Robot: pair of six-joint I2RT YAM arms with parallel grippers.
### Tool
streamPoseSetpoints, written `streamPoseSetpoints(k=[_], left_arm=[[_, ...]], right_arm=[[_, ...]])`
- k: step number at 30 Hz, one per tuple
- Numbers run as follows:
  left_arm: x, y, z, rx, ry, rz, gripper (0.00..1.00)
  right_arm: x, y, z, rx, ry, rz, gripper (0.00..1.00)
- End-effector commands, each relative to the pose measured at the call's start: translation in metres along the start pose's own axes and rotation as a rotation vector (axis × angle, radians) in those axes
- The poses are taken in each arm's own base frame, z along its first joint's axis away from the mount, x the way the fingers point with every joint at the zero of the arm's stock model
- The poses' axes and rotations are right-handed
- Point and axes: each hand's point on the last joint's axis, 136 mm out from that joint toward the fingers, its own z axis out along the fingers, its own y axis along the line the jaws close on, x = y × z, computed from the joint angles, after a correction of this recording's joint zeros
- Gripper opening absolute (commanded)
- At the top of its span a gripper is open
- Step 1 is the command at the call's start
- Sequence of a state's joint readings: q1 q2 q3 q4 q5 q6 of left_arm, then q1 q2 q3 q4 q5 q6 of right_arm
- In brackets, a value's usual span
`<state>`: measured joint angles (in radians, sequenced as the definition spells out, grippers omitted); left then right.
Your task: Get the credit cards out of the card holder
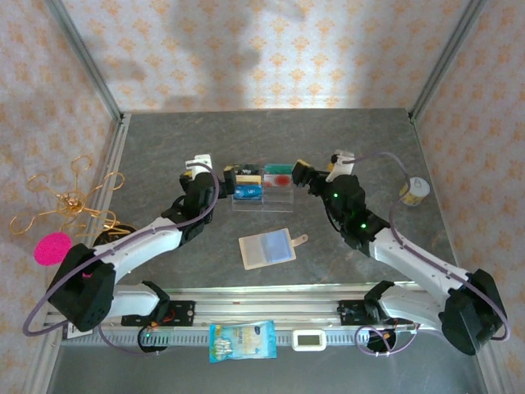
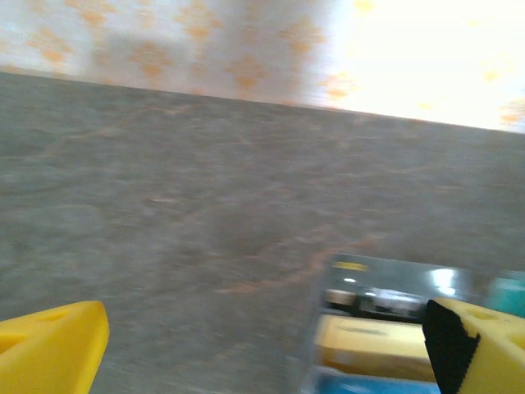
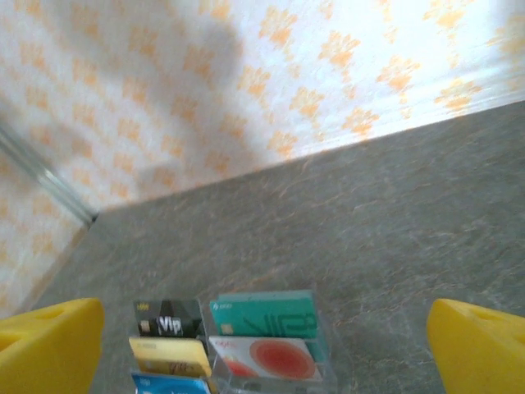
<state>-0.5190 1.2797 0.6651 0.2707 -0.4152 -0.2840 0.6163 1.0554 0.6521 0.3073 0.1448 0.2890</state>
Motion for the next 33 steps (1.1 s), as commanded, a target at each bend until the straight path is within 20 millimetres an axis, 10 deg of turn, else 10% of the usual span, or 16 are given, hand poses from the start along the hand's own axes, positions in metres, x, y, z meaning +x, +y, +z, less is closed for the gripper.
streamPoseSetpoints(k=[1,10,24,33], left_arm=[[-0.011,0.044,0.003,-0.153,-0.095,0.086,0.99],[-0.002,0.14,0.015,-0.354,-0.19,0.035,0.99],[0.021,0.152,0.032,-0.176,-0.261,-0.002,1.0],[0.026,0.179,0.014,-0.304,-0.323,-0.083,1.0]], right_arm=[[-0.014,-0.023,-0.012,0.122,-0.072,0.061,1.0],[-0.016,-0.041,-0.024,0.194,-0.093,-0.007,1.0],[-0.056,-0.077,-0.062,0.362,-0.279,-0.119,1.0],[-0.067,-0.149,-0.084,0.571,-0.438,-0.18,1.0]])
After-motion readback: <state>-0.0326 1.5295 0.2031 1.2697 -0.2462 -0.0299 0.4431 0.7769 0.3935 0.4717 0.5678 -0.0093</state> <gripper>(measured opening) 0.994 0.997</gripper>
